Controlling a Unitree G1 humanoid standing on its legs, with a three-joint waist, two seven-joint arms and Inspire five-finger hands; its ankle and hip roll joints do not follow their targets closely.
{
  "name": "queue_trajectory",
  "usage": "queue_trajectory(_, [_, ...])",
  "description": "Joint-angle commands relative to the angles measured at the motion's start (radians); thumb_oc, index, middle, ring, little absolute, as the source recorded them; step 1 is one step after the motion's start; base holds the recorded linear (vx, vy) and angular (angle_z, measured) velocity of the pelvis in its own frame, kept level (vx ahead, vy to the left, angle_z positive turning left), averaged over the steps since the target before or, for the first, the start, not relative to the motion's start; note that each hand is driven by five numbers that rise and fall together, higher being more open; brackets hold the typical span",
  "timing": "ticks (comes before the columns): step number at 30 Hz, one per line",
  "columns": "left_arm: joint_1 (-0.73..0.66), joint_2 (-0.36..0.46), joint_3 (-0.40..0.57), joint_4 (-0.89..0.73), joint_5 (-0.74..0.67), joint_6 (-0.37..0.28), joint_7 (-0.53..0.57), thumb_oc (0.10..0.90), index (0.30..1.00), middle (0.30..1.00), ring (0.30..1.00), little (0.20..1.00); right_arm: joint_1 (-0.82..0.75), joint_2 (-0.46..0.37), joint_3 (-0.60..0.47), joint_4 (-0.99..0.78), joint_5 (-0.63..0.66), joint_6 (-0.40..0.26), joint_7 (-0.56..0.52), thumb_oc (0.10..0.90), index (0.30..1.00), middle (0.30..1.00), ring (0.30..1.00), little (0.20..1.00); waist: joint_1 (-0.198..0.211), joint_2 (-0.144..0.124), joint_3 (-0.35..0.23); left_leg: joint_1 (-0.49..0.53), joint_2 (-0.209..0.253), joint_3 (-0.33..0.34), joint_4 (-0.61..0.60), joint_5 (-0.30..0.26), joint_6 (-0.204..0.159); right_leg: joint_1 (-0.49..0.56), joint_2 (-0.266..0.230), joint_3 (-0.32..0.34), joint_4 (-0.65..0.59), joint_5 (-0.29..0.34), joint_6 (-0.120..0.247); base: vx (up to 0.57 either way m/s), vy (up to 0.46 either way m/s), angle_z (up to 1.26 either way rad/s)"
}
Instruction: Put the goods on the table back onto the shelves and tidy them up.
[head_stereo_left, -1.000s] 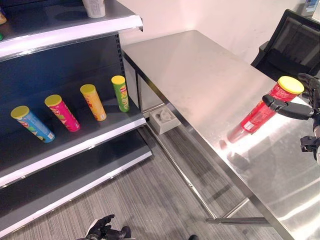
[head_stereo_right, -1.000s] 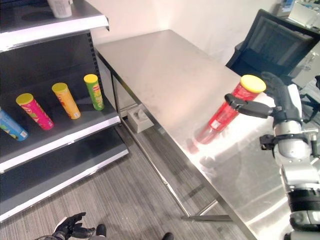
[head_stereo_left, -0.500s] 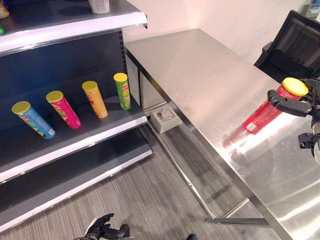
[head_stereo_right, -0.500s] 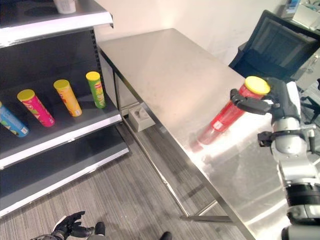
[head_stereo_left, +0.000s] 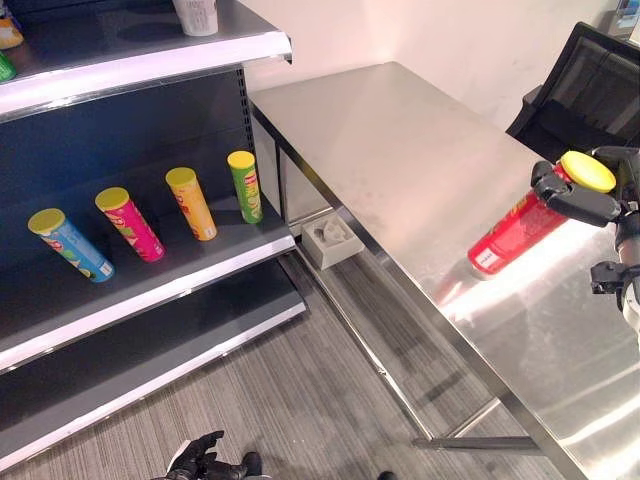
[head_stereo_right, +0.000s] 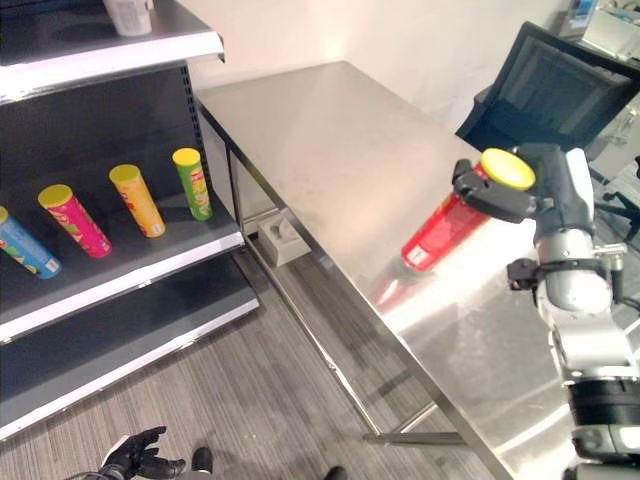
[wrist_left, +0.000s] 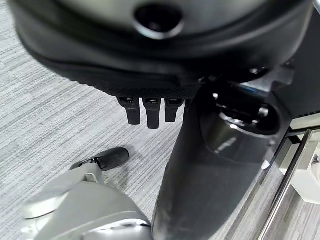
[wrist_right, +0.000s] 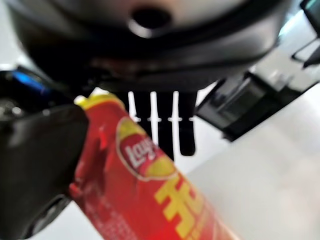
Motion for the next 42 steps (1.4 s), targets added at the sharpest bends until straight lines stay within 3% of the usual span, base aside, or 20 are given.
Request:
queue_trajectory(1, [-0.014,0.048,-0.005,-0.006,-0.020,-0.021,0.011,0.800,0.900,0.900,0.900,0.900,-0.167,-0.013,-0.080,-0.116,0.094,-0.176,-0.031,0.400,0.300,0.300,0.300,0.300,0.036,-0.033,-0.056,0.012,0.015,-0.014,-0.003,-0.068,-0.004,0.042,0.039,0.041,0.006,-0.128,0.015,-0.08,-0.197,0.07])
queue_trajectory(3, [-0.007,0.046,0.000,-0.004,-0.027,-0.023,0.009,0.800,0.900,0.900,0.900,0.900,-0.193,0.009,-0.060,-0.154,0.113,-0.189,-0.020,0.400,0.300,0.300,0.300,0.300,0.052,-0.028,-0.052,-0.002,0.031,-0.025,-0.003,-0.046,-0.014,0.042,0.057,0.036,0.006,-0.144,0.003,-0.14,-0.200,0.25])
queue_trajectory(5, [-0.017,0.045,0.007,-0.004,-0.042,-0.027,0.011,0.800,0.900,0.900,0.900,0.900,-0.230,0.015,-0.022,-0.206,0.132,-0.200,0.009,0.400,0.300,0.300,0.300,0.300,0.093,-0.025,-0.018,-0.085,0.060,-0.079,0.004,0.038,-0.051,0.032,0.083,-0.004,0.006,-0.168,-0.015,-0.34,-0.216,0.57])
queue_trajectory(6, [-0.029,0.046,0.010,0.000,-0.052,-0.030,0.012,0.800,0.900,0.900,0.900,0.900,-0.249,0.005,0.000,-0.226,0.115,-0.205,0.014,0.400,0.300,0.300,0.300,0.300,0.111,-0.033,-0.001,-0.110,0.057,-0.100,0.018,0.047,-0.058,0.026,0.079,-0.034,0.006,-0.160,-0.019,-0.26,-0.163,0.74])
queue_trajectory(8, [-0.034,0.045,0.012,0.007,-0.052,-0.032,0.013,0.800,0.900,0.900,0.900,0.900,-0.253,0.000,0.011,-0.243,0.095,-0.198,0.018,0.400,0.300,0.300,0.300,0.300,0.107,-0.037,0.000,-0.102,0.065,-0.108,0.032,0.017,-0.062,0.031,0.076,-0.034,0.006,-0.171,-0.014,-0.09,-0.035,0.80])
queue_trajectory(11, [-0.043,0.039,-0.001,0.010,-0.026,-0.042,0.019,0.800,0.900,0.900,0.900,0.900,-0.263,0.012,0.059,-0.304,0.054,-0.192,0.045,0.400,0.300,0.300,0.300,0.300,0.087,-0.033,0.004,-0.057,0.096,-0.109,0.143,-0.068,-0.051,0.013,0.036,-0.068,0.007,-0.131,-0.012,-0.16,0.136,0.38])
queue_trajectory(15, [-0.043,0.030,-0.004,-0.018,-0.024,-0.048,0.025,0.800,0.900,0.900,0.900,0.900,-0.251,0.042,0.090,-0.354,0.051,-0.171,0.083,0.400,0.300,0.300,0.300,0.300,0.050,0.007,-0.017,0.002,0.112,-0.125,0.141,-0.091,-0.058,0.002,-0.004,-0.081,0.015,-0.095,0.006,-0.07,0.286,0.35])
queue_trajectory(18, [-0.044,0.020,-0.013,-0.031,-0.009,-0.048,0.020,0.800,0.900,0.900,0.900,0.900,-0.197,0.106,0.094,-0.403,0.040,-0.164,0.117,0.400,0.300,0.300,0.300,0.300,0.044,0.045,-0.041,0.048,0.068,-0.085,0.021,-0.113,-0.044,-0.022,-0.075,-0.109,0.037,-0.034,0.047,-0.06,0.407,0.51])
queue_trajectory(20, [-0.044,0.019,-0.014,-0.035,-0.001,-0.049,0.019,0.800,0.900,0.900,0.900,0.900,-0.175,0.122,0.091,-0.415,0.020,-0.153,0.122,0.400,0.300,0.300,0.300,0.300,0.045,0.047,-0.045,0.052,0.041,-0.086,0.003,-0.124,-0.031,-0.036,-0.103,-0.104,0.044,-0.016,0.063,-0.08,0.400,0.60])
queue_trajectory(21, [-0.042,0.023,-0.022,-0.048,0.022,-0.055,0.021,0.800,0.900,0.900,0.900,0.900,-0.159,0.153,0.112,-0.434,-0.023,-0.144,0.130,0.400,0.300,0.300,0.300,0.300,0.056,0.044,-0.040,0.049,-0.041,-0.089,-0.003,-0.163,0.011,-0.062,-0.186,-0.097,0.067,0.040,0.095,-0.13,0.650,0.29])
queue_trajectory(22, [-0.033,0.023,-0.016,-0.052,0.018,-0.056,0.019,0.800,0.900,0.900,0.900,0.900,-0.152,0.167,0.118,-0.441,-0.037,-0.136,0.132,0.400,0.300,0.300,0.300,0.300,0.064,0.041,-0.038,0.046,-0.068,-0.088,-0.003,-0.173,0.026,-0.066,-0.210,-0.095,0.078,0.047,0.099,-0.11,0.528,0.18])
queue_trajectory(25, [-0.028,0.034,0.001,-0.047,0.020,-0.054,0.024,0.800,0.900,0.900,0.900,0.900,-0.141,0.187,0.137,-0.447,-0.074,-0.132,0.134,0.400,0.300,0.300,0.300,0.300,0.068,0.033,-0.028,0.044,-0.102,-0.090,-0.003,-0.180,0.044,-0.084,-0.245,-0.074,0.129,0.063,0.102,-0.03,0.218,0.13])
queue_trajectory(28, [-0.033,0.046,0.008,-0.041,0.015,-0.053,0.032,0.800,0.900,0.900,0.900,0.900,-0.127,0.198,0.150,-0.457,-0.068,-0.126,0.146,0.400,0.300,0.300,0.300,0.300,0.054,0.030,-0.006,0.023,-0.124,-0.102,-0.003,-0.149,0.066,-0.123,-0.226,-0.002,0.185,0.048,0.079,-0.13,0.200,0.29])
queue_trajectory(29, [-0.035,0.050,0.016,-0.038,0.007,-0.049,0.038,0.800,0.900,0.900,0.900,0.900,-0.125,0.191,0.172,-0.467,-0.077,-0.128,0.153,0.400,0.300,0.300,0.300,0.300,0.045,0.036,0.006,0.008,-0.134,-0.122,-0.003,-0.129,0.084,-0.138,-0.132,0.083,0.229,-0.045,0.046,-0.08,0.148,0.41])
queue_trajectory(30, [-0.033,0.049,0.021,-0.034,0.001,-0.047,0.037,0.800,0.900,0.900,0.900,0.900,-0.119,0.181,0.174,-0.472,-0.079,-0.130,0.158,0.400,0.300,0.300,0.300,0.300,0.044,0.036,0.009,0.001,-0.139,-0.135,-0.003,-0.122,0.091,-0.145,-0.079,0.115,0.258,-0.092,0.028,-0.09,0.174,0.37])
queue_trajectory(33, [-0.028,0.039,0.013,-0.024,0.001,-0.041,0.033,0.800,0.900,0.900,0.900,0.900,-0.106,0.142,0.197,-0.468,-0.124,-0.133,0.167,0.400,0.300,0.300,0.300,0.300,0.040,0.021,0.022,-0.015,-0.169,-0.184,-0.003,-0.099,0.103,-0.154,0.083,0.213,0.262,-0.186,-0.021,-0.02,0.048,0.54])
queue_trajectory(34, [-0.024,0.037,0.009,-0.023,0.005,-0.039,0.028,0.800,0.900,0.900,0.900,0.900,-0.111,0.132,0.203,-0.469,-0.137,-0.134,0.166,0.400,0.300,0.300,0.300,0.300,0.045,0.014,0.028,-0.012,-0.180,-0.199,-0.003,-0.097,0.102,-0.142,0.109,0.243,0.227,-0.192,-0.037,0.02,-0.034,0.62])
queue_trajectory(38, [-0.020,0.005,0.004,-0.022,-0.021,-0.038,0.025,0.800,0.900,0.900,0.900,0.900,-0.138,0.128,0.231,-0.460,-0.138,-0.143,0.158,0.400,0.300,0.300,0.300,0.300,0.054,-0.005,0.047,-0.070,-0.206,-0.261,0.090,-0.112,0.106,-0.087,0.134,0.278,0.110,-0.147,-0.046,0.02,-0.072,0.42])
queue_trajectory(40, [-0.024,-0.003,-0.013,-0.033,-0.023,-0.035,0.020,0.800,0.900,0.900,0.900,0.900,-0.119,0.124,0.218,-0.454,-0.135,-0.142,0.157,0.400,0.300,0.300,0.300,0.300,0.050,0.001,0.060,-0.125,-0.208,-0.254,0.161,-0.121,0.091,-0.072,0.122,0.247,0.088,-0.148,-0.048,-0.02,0.020,0.65])
queue_trajectory(42, [-0.028,-0.008,-0.019,-0.048,-0.032,-0.032,0.016,0.800,0.900,0.900,0.900,0.900,-0.103,0.116,0.214,-0.459,-0.153,-0.140,0.154,0.400,0.300,0.300,0.300,0.300,0.040,0.009,0.064,-0.167,-0.167,-0.212,0.195,-0.116,0.068,-0.053,0.100,0.210,0.073,-0.147,-0.043,0.00,0.127,1.23])
